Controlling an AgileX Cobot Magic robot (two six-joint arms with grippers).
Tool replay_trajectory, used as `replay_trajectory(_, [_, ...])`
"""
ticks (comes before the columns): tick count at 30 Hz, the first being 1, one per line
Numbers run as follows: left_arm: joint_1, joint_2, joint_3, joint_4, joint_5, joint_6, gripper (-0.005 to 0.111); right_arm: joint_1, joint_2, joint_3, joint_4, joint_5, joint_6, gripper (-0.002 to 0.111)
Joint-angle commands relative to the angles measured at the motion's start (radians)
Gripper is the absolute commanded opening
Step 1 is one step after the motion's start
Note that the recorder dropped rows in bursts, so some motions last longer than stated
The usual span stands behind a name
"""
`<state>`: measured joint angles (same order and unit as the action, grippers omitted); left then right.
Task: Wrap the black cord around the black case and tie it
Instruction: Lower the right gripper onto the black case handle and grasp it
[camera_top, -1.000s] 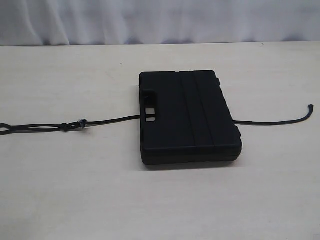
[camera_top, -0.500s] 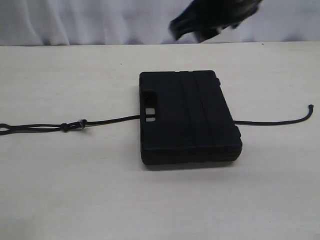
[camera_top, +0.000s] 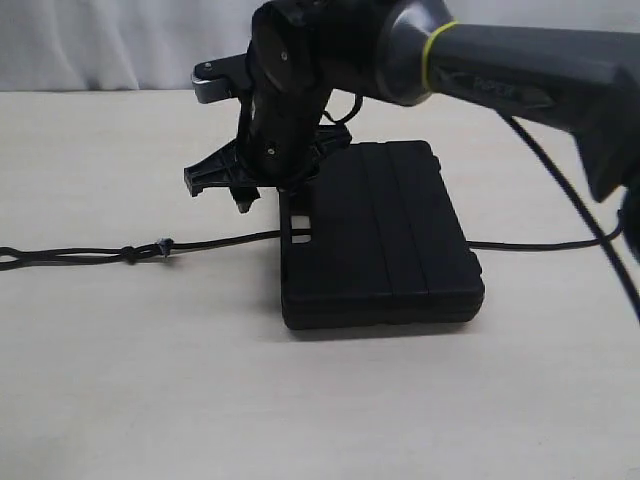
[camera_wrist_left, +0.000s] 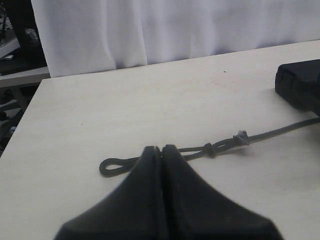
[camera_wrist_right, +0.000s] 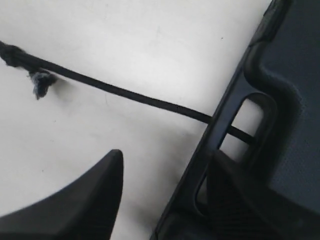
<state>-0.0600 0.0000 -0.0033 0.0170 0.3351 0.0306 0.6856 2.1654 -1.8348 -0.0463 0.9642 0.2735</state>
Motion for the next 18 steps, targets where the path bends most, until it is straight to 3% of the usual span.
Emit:
replay_trajectory(1, [-0.008, 0.0, 0.003, 0.0, -0.013, -0.002, 0.0, 0.001, 0.069, -0.081, -0.033, 0.032, 0.034, 0.048])
replay_trajectory(18, [-0.008, 0.0, 0.003, 0.0, -0.013, -0.002, 0.0, 0.001, 0.174, -0.096, -0.156, 0.029, 0.168, 0.048])
